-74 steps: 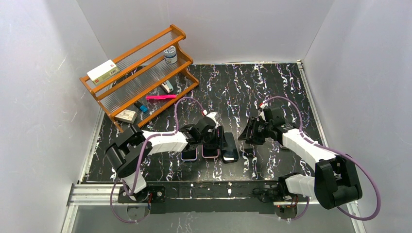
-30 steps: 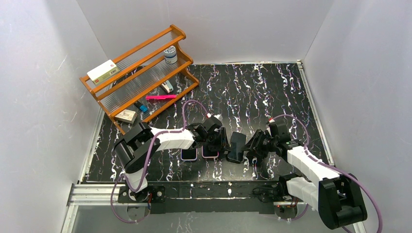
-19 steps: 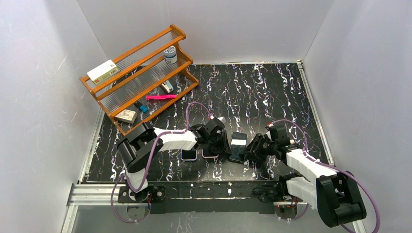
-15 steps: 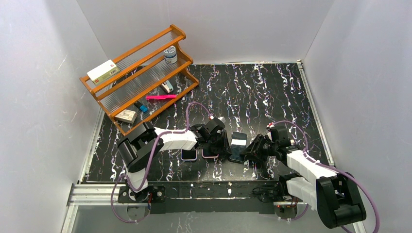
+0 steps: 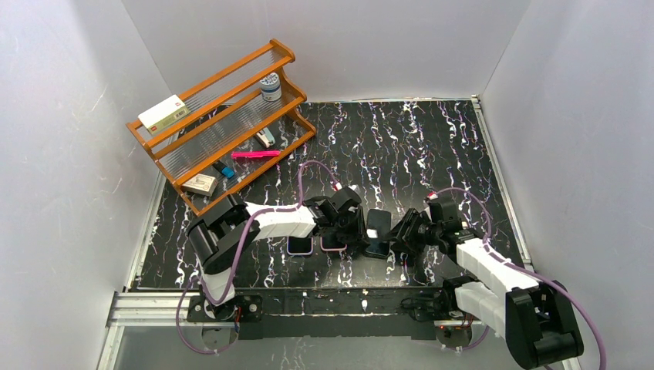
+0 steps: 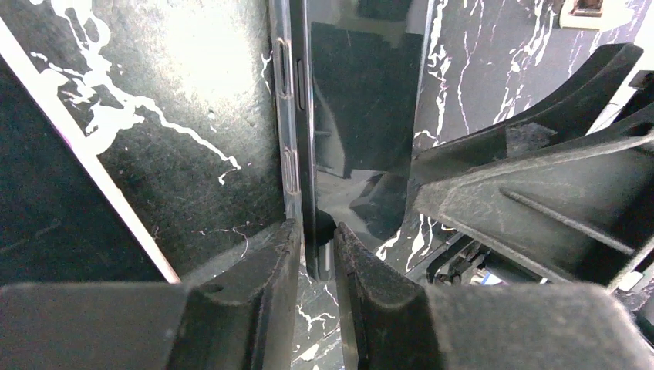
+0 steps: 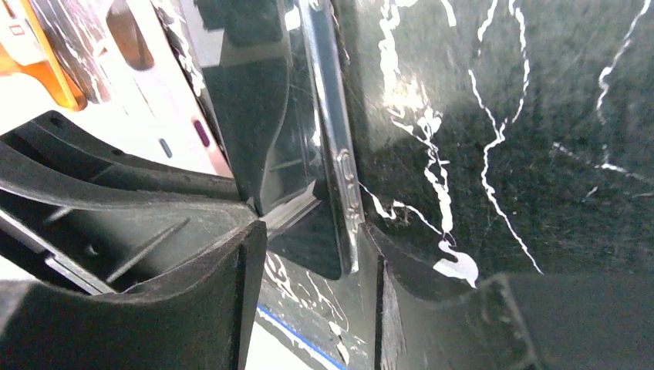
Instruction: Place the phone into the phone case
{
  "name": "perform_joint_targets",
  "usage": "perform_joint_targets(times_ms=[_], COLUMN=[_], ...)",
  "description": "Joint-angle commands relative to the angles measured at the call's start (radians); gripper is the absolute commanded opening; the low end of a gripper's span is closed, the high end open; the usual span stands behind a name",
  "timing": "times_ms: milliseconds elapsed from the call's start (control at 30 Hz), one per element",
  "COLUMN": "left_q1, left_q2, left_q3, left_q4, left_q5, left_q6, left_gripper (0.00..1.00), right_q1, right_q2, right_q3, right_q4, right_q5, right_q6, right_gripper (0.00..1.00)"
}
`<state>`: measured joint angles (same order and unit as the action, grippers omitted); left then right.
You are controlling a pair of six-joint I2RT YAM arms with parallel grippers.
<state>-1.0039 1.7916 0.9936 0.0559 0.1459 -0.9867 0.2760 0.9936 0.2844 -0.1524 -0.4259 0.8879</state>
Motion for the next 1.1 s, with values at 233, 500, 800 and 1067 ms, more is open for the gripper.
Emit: perform_joint_targets(times_ms=[233,500,800,1067], left_q1=[0.076,0.076,0.075,0.082], left_q2=[0.005,0.081,0.115,0.072], left_q3=[0.077,0.058,-0.017,-0.049], left_q4=[0.017,0.067,0.217,0.253], left_q5=[-0.017,0.042,0.144,0.177], left_q6=[0.067,0.074,-0.03,-0.097], left_gripper=[0.34,0.28,0.15,0.15], right_q1=[0.002,0.002,0.001,-0.002], right_q2=[0.019,0.092,0.139,0.096], right_q3=[0.089,0.049,0.043,-0.023], right_q4=[0.022,0.131,0.384,0.724], right_q5=[0.098,0.06,-0.147,-0.278], right_q6=[-0.084,-0.079,0.05,0.249], right_gripper=[0.65,0.67,0.69,0.63])
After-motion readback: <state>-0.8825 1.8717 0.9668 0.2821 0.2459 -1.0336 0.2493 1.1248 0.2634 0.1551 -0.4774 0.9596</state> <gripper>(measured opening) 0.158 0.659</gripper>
